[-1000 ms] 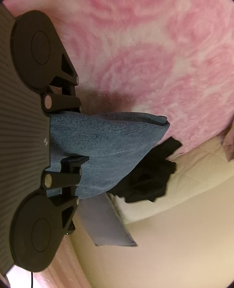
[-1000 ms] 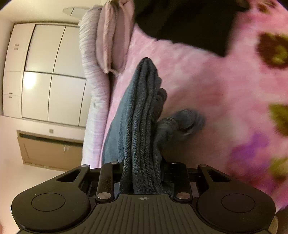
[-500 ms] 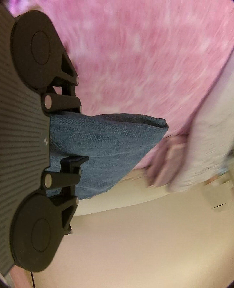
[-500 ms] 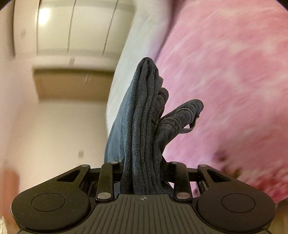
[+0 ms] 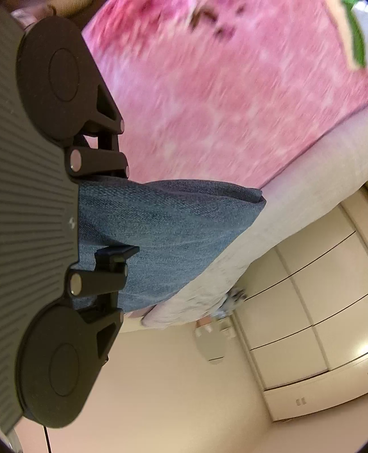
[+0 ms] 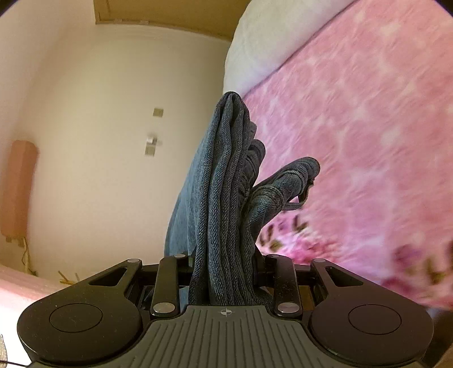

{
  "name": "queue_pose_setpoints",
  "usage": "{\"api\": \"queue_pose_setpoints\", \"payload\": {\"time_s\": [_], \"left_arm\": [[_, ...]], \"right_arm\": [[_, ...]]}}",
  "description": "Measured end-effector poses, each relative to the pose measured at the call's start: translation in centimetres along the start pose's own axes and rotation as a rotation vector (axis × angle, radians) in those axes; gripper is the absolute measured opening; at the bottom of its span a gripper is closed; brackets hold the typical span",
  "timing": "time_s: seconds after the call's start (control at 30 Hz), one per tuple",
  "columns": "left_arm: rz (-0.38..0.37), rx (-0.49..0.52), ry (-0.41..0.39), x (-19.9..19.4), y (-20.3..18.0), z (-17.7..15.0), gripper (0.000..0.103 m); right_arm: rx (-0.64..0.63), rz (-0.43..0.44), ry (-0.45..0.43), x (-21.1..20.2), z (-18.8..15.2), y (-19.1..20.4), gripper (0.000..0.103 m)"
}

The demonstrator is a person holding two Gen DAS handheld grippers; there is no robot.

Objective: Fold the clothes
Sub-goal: 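Lift the folded jeans with both grippers and carry it to the towel stack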

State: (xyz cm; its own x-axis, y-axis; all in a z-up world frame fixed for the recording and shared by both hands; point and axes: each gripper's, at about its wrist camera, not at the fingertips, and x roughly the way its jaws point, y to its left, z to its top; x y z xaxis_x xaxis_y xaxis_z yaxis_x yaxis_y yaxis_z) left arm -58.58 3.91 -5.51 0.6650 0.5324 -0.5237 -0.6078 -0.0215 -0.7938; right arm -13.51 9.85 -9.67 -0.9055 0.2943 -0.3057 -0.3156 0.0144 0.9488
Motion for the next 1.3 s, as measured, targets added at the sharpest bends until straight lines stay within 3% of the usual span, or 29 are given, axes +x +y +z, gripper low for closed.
{"api": "queue_pose_setpoints", "payload": {"time_s": [0.17,0.33,0.8,1.03,1.3], "left_arm": [[0.041,-0.013,-0.030,-8.1,6.4,5.9,0.028],[0.039,-0.058,-0.075,-12.8,10.1,9.6,0.028],[0.070,-0.125,-0.290,-16.6,14.9,16.4,0.028],[0.073,-0.150,-0.236,-16.8,20.3,22.8,0.028],[0.063,-0.036,-0.056,-17.5,28.2,37.6,0.028]], "right_arm": [[0.037,0.032,0.033,11.6,-1.9,2.6,0.029],[0.005,0.020,0.088,20.0,-1.4,5.4,0.029],[-0.135,0.062,0.234,35.1,4.9,10.2,0.029],[-0.081,0.028,0.233,41.9,7.0,10.3,0.029],[0.035,0.017,0.061,52.2,7.5,10.8,0.029]]}}
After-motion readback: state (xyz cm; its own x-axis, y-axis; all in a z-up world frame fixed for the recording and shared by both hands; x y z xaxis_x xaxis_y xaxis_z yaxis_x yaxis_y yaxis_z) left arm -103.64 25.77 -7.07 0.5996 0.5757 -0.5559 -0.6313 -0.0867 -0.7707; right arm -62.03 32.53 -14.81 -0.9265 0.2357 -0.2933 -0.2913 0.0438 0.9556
